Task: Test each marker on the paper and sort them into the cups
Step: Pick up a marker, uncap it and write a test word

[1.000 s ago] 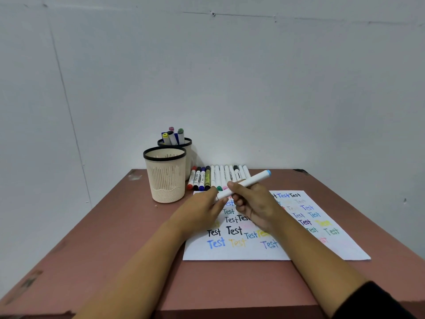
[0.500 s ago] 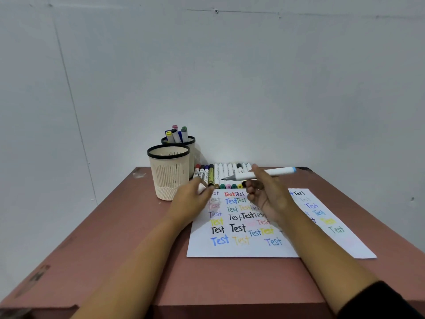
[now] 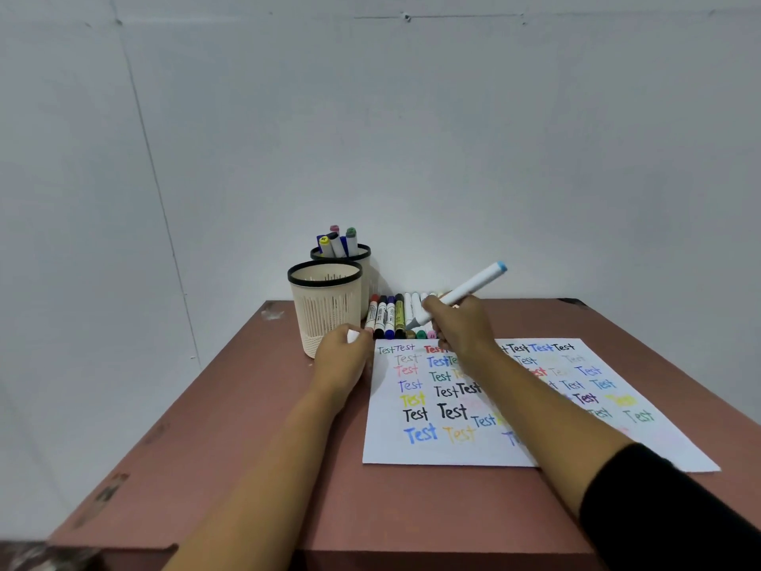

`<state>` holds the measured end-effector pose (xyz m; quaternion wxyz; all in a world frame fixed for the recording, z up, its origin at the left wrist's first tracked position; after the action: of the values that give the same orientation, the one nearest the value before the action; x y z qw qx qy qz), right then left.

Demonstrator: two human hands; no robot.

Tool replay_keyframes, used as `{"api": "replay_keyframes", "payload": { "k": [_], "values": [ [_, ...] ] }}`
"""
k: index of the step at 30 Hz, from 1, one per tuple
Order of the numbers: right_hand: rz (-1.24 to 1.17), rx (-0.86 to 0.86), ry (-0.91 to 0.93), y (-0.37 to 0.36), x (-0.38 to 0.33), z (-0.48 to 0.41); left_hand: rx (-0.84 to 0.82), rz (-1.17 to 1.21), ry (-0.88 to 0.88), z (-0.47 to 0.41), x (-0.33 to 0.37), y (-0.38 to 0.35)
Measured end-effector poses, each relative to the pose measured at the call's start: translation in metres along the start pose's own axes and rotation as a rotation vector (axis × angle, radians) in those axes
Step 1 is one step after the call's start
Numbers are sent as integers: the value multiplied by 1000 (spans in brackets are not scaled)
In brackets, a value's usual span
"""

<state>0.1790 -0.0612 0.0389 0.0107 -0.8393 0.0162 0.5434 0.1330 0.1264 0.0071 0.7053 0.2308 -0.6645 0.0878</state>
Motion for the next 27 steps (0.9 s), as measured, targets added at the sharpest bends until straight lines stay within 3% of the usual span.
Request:
{"api": "replay_keyframes", "payload": {
  "k": [5,21,27],
  "values": [
    [62,82,-5,-16,17,8,22,6,-4,1,0,3],
    [191,-26,18,-28,25,11,8,50,2,-1,-1,3],
    [203,25,24,-22,24,11,-7,41,-2,-2,-1,0]
  ]
}}
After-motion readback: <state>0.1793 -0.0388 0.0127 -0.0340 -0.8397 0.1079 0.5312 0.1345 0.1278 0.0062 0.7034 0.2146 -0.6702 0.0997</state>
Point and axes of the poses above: each hand's wrist, its own z-axis away from the middle knuckle, its own y-axis out of the back of the hand, x = y × z, the point moved 10 cm from there along -z, towards the middle knuckle, and after that the axes turned 14 degrees about y, right-handed, at the moved point
